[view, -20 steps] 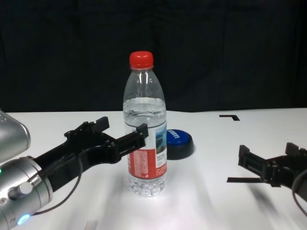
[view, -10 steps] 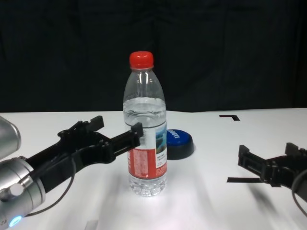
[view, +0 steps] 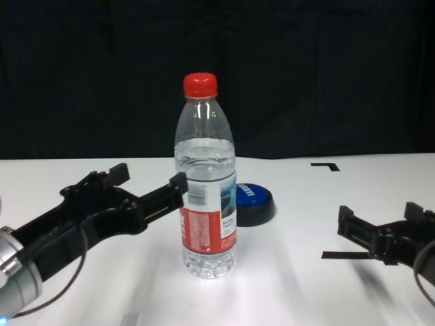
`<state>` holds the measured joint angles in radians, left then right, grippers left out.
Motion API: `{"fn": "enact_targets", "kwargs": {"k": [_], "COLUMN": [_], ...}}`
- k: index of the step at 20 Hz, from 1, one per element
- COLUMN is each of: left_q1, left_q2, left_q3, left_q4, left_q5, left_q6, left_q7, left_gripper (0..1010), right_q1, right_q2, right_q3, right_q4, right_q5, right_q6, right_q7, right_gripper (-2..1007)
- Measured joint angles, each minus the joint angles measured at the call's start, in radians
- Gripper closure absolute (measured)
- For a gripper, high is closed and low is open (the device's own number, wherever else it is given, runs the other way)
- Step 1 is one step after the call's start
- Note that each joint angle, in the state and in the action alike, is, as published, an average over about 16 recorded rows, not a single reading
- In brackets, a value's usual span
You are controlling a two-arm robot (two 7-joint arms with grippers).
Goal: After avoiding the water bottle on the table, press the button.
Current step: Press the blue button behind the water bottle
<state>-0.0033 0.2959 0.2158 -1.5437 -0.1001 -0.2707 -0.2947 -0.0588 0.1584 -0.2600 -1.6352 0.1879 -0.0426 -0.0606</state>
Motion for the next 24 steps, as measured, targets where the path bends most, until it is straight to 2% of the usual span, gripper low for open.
{"fn": "enact_targets", "kwargs": {"k": [10, 24], "left_q1": [0.066, 0.12], "left_q2": [-0.009, -0.038], "left_q3": [-0.037, -0.079], "left_q4": [-0.062, -0.102], "left_q5": [0.021, 0.06], "left_q6": [0.008, 0.015], "left_q7": [0.039, 0.086], "left_gripper": [7, 7], "right_q1": [0.0, 0.0], "right_q2": [0.0, 0.0], "right_q3": [0.0, 0.0], "right_q4": [0.0, 0.0], "right_q5": [0.0, 0.0], "right_q6": [0.0, 0.0], "right_q7": [0.0, 0.0], "right_gripper": [2, 2]}}
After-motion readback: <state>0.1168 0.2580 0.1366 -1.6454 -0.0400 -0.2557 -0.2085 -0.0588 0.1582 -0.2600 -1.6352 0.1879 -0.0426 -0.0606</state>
